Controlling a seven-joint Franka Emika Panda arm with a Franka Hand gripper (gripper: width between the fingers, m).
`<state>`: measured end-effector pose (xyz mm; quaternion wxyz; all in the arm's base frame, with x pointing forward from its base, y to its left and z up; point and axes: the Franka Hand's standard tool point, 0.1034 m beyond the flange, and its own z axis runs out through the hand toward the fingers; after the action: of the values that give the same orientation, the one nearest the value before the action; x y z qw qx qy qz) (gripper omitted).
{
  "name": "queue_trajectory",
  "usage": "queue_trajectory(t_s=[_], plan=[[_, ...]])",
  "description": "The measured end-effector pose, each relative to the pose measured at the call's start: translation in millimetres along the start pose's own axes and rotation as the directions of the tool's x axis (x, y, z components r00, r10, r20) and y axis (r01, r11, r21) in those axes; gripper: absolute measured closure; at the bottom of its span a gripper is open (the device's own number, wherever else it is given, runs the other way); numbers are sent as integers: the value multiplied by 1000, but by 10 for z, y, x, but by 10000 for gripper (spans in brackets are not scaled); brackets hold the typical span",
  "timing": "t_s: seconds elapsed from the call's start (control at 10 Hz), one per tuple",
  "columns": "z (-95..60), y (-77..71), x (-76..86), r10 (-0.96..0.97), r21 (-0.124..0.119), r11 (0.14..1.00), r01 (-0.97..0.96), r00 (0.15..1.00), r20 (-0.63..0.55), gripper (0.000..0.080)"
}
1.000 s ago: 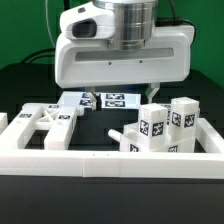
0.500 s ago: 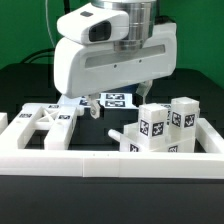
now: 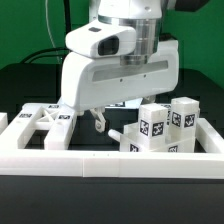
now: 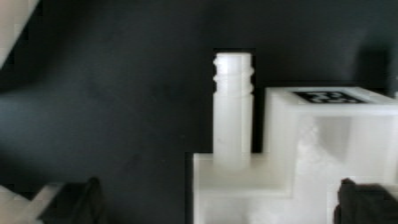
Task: Assemble chair
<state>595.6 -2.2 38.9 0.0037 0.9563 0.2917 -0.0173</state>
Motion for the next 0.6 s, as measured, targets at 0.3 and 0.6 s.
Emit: queue_trajectory(t_s=[0.3,0.6], plan=[[103,27,-23,2,-10,1000,-2,1000,1,151],[205,78,-104,14,-8,1000,-14,1000,13,151]])
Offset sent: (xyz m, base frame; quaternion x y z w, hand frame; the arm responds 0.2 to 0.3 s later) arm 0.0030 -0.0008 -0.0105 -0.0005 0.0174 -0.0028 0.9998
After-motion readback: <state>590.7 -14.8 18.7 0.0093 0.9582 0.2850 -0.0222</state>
